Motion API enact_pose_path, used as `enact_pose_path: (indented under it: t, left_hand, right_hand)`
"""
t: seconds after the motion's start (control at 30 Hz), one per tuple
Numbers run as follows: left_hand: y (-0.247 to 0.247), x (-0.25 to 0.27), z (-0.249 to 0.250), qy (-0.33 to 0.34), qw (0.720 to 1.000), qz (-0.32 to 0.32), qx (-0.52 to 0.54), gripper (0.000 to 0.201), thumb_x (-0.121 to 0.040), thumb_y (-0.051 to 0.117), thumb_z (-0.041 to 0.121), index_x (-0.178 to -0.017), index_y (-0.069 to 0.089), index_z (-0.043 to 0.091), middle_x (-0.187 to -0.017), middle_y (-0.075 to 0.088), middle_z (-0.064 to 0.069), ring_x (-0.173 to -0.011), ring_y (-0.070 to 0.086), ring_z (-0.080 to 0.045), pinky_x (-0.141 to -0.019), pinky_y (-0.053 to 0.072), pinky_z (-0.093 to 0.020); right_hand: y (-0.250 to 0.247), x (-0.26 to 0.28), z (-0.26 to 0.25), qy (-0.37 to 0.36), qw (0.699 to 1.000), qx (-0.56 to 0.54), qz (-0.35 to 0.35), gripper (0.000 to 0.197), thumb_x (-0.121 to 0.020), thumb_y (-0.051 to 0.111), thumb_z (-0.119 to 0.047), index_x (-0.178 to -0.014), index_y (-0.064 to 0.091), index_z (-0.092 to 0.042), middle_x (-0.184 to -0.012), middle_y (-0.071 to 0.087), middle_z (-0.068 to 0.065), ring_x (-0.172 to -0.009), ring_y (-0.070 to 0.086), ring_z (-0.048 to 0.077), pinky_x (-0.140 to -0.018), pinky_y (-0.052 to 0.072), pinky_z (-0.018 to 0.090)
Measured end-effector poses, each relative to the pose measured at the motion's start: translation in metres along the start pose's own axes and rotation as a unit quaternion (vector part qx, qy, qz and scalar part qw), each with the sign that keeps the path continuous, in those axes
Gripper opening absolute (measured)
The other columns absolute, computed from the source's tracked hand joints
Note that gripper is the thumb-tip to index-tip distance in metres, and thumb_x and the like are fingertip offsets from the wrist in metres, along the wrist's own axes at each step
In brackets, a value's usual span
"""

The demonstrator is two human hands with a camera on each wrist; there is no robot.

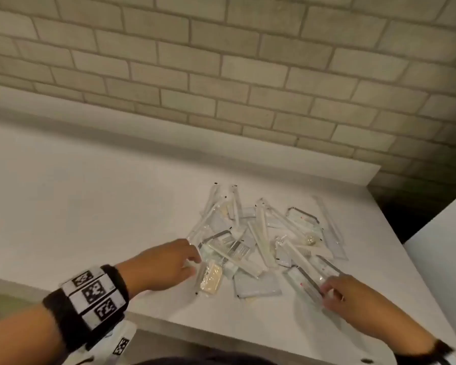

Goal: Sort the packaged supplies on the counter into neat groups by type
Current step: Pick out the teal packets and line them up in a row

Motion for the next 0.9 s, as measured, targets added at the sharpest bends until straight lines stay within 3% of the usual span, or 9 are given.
enact_pose_path:
  t: [0.17,0.27,0.37,0.43,0.53,0.63,0.7,0.77,0.9]
  left_hand:
    - [-0.01,-0.045,0.017,0.009,0.996,0.06,-0.06,0.032,-0.096,0.046,0.024,-0.127,0.053,0.025,-0.124,0.052,0.003,-0.109,0.055,-0.017,-0.088,0.044,-0.027]
    - [0.005,-0.051,0.049,0.07,0.994,0.045,-0.074,0.03,-0.095,0.047,0.031,-0.123,0.055,0.025,-0.117,0.053,0.005,-0.107,0.054,-0.017,-0.084,0.043,-0.027]
    - [0.028,-0.056,0.08,0.121,0.984,-0.01,-0.13,0.037,-0.094,0.046,0.038,-0.126,0.054,0.021,-0.118,0.054,0.001,-0.109,0.053,-0.02,-0.085,0.042,-0.031]
    - [0.037,-0.061,0.091,0.124,0.98,-0.023,-0.157,0.041,-0.094,0.047,0.039,-0.128,0.052,0.018,-0.119,0.053,-0.003,-0.109,0.052,-0.024,-0.086,0.042,-0.034]
    - [0.034,-0.071,0.091,0.103,0.984,0.022,-0.141,0.039,-0.093,0.048,0.039,-0.125,0.053,0.018,-0.118,0.053,-0.003,-0.108,0.053,-0.024,-0.088,0.045,-0.035]
    - [0.026,-0.078,0.083,0.042,0.983,0.034,-0.176,0.038,-0.094,0.047,0.04,-0.123,0.05,0.016,-0.119,0.051,-0.005,-0.108,0.052,-0.026,-0.088,0.044,-0.036]
    - [0.025,-0.083,0.082,0.008,0.98,0.025,-0.195,0.046,-0.092,0.048,0.044,-0.128,0.046,0.016,-0.122,0.048,-0.007,-0.109,0.051,-0.027,-0.087,0.044,-0.036]
    - [0.028,-0.089,0.085,-0.002,0.978,0.027,-0.206,0.054,-0.088,0.052,0.05,-0.13,0.045,0.017,-0.122,0.047,-0.007,-0.108,0.05,-0.027,-0.084,0.045,-0.037]
    - [0.034,-0.099,0.092,-0.024,0.968,0.03,-0.246,0.059,-0.086,0.053,0.055,-0.131,0.045,0.017,-0.124,0.046,-0.006,-0.11,0.048,-0.027,-0.082,0.045,-0.037]
  right_hand:
    - [-0.015,-0.022,0.0,0.026,0.999,0.032,0.009,0.012,-0.09,0.054,-0.035,-0.1,0.058,-0.03,-0.1,0.056,-0.008,-0.085,0.057,0.008,-0.067,0.043,0.021]
    - [0.001,-0.029,-0.016,0.019,0.998,0.062,-0.025,0.042,-0.082,0.06,-0.053,-0.113,0.052,-0.026,-0.107,0.054,-0.006,-0.092,0.056,0.013,-0.074,0.047,0.028]
    - [0.016,-0.042,-0.024,0.024,0.994,0.105,0.003,0.073,-0.072,0.061,-0.065,-0.128,0.042,-0.022,-0.124,0.049,0.0,-0.108,0.055,0.02,-0.082,0.048,0.034]
    - [0.018,-0.048,-0.03,0.027,0.992,0.124,0.01,0.068,-0.073,0.064,-0.06,-0.124,0.042,-0.021,-0.123,0.052,0.001,-0.106,0.056,0.021,-0.085,0.048,0.036]
    - [0.009,-0.052,-0.028,0.016,0.996,0.081,0.018,0.042,-0.072,0.067,-0.043,-0.101,0.044,-0.022,-0.1,0.054,-0.003,-0.084,0.054,0.015,-0.063,0.042,0.028]
    - [-0.013,-0.052,-0.011,0.029,0.996,0.013,0.078,0.041,-0.077,0.065,-0.043,-0.103,0.043,-0.021,-0.088,0.051,-0.007,-0.079,0.054,0.015,-0.055,0.037,0.025]
    - [-0.024,-0.056,0.004,0.053,0.993,0.031,0.105,0.045,-0.079,0.063,-0.047,-0.108,0.046,-0.018,-0.094,0.054,-0.002,-0.083,0.057,0.018,-0.059,0.044,0.028]
    - [-0.02,-0.063,0.014,0.079,0.993,0.068,0.058,0.053,-0.078,0.062,-0.043,-0.12,0.046,-0.015,-0.112,0.053,0.006,-0.097,0.058,0.024,-0.076,0.051,0.034]
    - [-0.011,-0.078,0.02,0.071,0.993,0.094,0.028,0.066,-0.075,0.065,-0.044,-0.13,0.042,-0.017,-0.123,0.043,0.009,-0.11,0.052,0.027,-0.089,0.05,0.036]
Point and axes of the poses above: each hand's wrist, its own x-axis away from the middle knuckle, its own y-axis out of the palm, z = x × y, the point moved 1 cm from there along -x, towards the middle knuckle
